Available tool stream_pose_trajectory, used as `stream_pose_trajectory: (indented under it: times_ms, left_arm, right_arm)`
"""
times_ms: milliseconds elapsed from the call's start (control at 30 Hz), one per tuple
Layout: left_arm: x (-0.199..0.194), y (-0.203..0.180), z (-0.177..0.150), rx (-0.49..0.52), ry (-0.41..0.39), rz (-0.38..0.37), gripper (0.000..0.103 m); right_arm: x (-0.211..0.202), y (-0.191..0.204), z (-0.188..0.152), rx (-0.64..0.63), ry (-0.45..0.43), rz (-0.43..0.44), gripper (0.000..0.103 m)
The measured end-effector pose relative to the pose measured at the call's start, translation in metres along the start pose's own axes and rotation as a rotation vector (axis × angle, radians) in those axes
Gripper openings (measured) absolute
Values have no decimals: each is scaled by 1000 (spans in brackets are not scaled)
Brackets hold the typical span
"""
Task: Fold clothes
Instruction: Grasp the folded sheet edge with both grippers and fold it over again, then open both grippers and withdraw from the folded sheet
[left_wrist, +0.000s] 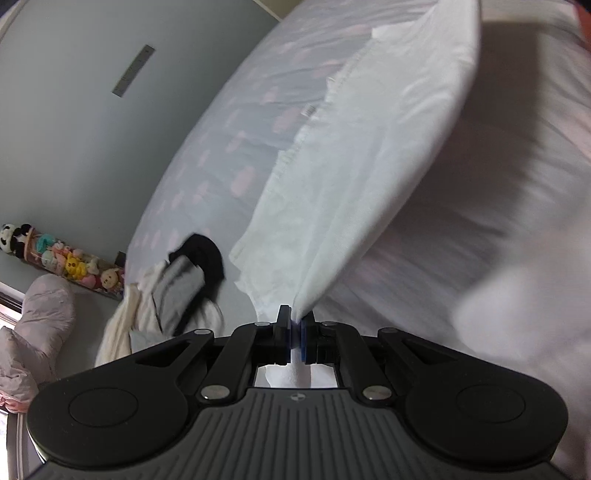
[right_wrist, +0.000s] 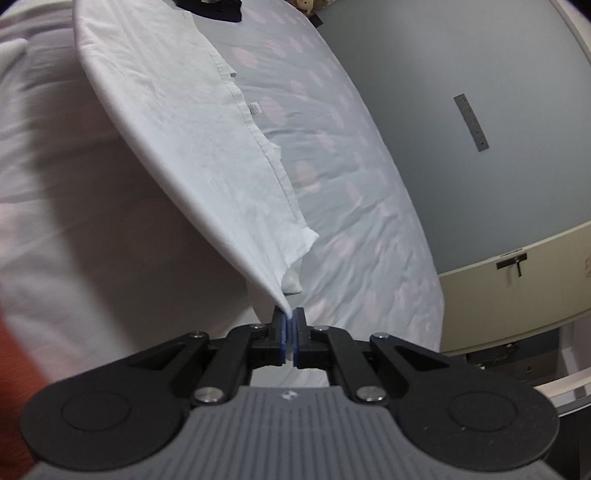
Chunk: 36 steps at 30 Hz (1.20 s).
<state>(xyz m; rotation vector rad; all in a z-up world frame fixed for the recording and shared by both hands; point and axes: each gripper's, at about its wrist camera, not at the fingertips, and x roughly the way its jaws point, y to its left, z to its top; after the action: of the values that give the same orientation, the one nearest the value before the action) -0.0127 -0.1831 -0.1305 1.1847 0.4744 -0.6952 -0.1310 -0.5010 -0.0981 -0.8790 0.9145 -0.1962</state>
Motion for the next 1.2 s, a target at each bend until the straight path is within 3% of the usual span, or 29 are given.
stream_pose_trajectory:
  times_ms: [367,767,933,1000,1133,1200]
  left_arm:
    - [14,-38,-30,-49,87,-101,3]
    - [14,-31,-53,-172,199,-187,3]
    - [17,-20,-65,-240,268,-172,4]
    - [14,-10,-69,-295,264,-165,4]
    - [5,13,-74,-403,231,-152,5]
    - [0,24,-74,-460,188,-152,12]
  right_arm:
    - [-5,64,-21,-37,100,102,3]
    - [9,64,-22,-9,190,152,7]
    - [8,54,-27,-22,239,94,14]
    - [9,43,-31,16,252,59,24]
    - [11,18,-38,219,253,23,25]
    - [10,6,-39,356,235,14,29]
